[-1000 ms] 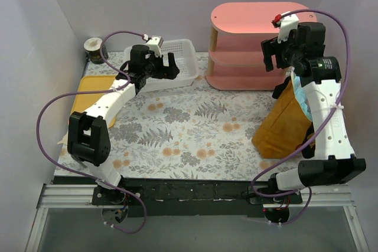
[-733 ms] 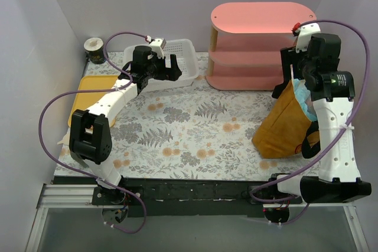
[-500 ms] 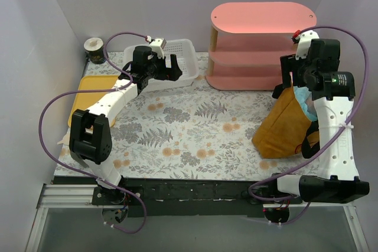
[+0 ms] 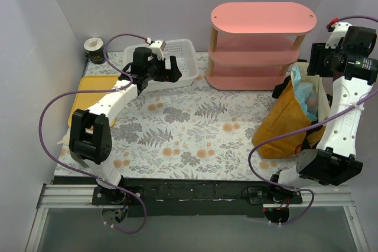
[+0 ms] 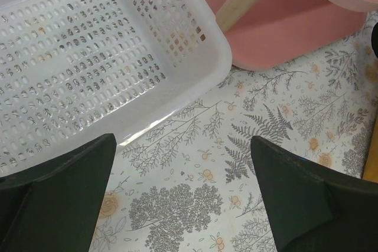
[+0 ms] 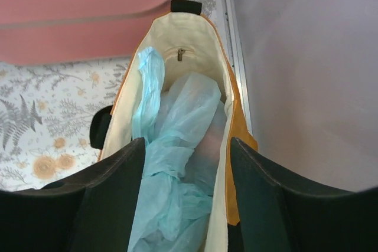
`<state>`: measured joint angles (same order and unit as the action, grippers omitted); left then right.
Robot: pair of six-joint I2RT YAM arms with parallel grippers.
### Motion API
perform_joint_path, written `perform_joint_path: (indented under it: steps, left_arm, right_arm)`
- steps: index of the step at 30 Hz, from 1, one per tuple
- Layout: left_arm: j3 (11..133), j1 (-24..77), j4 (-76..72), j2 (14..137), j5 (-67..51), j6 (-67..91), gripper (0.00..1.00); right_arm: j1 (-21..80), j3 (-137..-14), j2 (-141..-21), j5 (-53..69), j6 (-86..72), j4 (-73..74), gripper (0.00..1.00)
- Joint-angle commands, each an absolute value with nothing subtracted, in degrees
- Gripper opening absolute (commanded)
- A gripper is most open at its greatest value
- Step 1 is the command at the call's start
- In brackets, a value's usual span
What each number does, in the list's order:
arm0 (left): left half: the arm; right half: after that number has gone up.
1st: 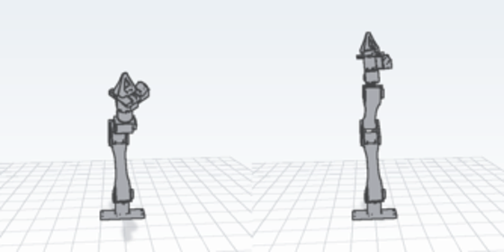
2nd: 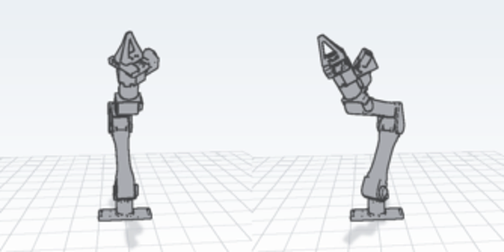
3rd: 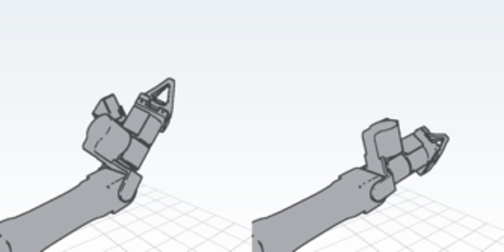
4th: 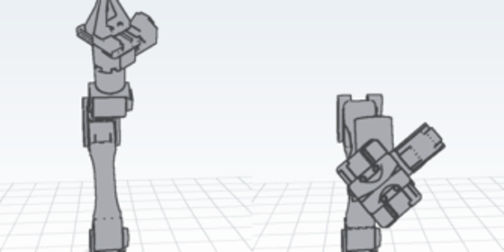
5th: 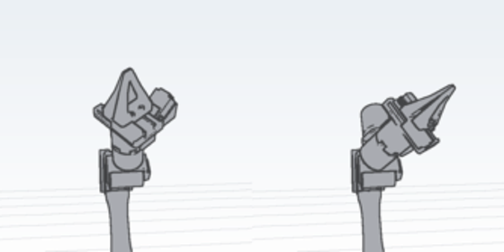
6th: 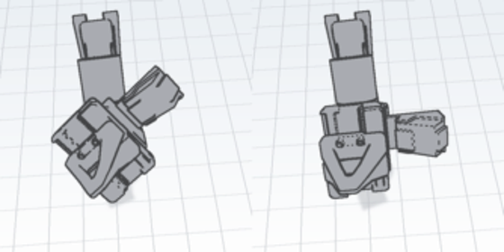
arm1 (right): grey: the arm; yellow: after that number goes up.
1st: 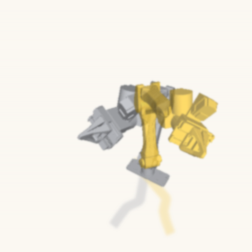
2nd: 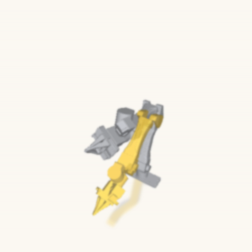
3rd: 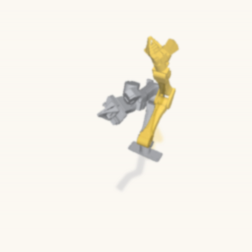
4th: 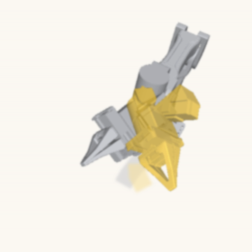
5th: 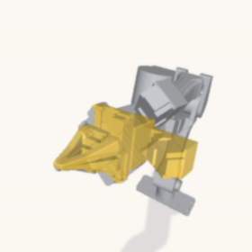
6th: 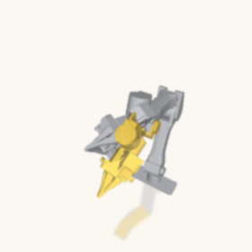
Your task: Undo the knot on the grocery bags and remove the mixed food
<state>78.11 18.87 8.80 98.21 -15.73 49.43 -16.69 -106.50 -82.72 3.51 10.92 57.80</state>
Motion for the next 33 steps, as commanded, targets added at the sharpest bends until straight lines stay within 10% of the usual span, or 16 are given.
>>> perform_joint_path:
  steps: [1, 18, 33]
  left_arm:
    - [78.5, 19.0, 9.8, 97.0, -16.3, 48.5, 0.98]
    - [78.0, 19.0, 12.1, 96.9, -15.3, 46.8, 0.98]
    - [77.3, 19.2, 10.9, 96.7, -15.6, 45.6, 0.98]
  right_arm:
    - [-17.7, -104.8, -83.8, 11.9, 17.4, 61.1, 0.64]
    - [-15.6, -83.2, -65.9, 21.0, 51.1, 71.1, 0.81]
    - [-13.5, -92.1, -79.6, 17.0, 33.5, 55.5, 0.97]
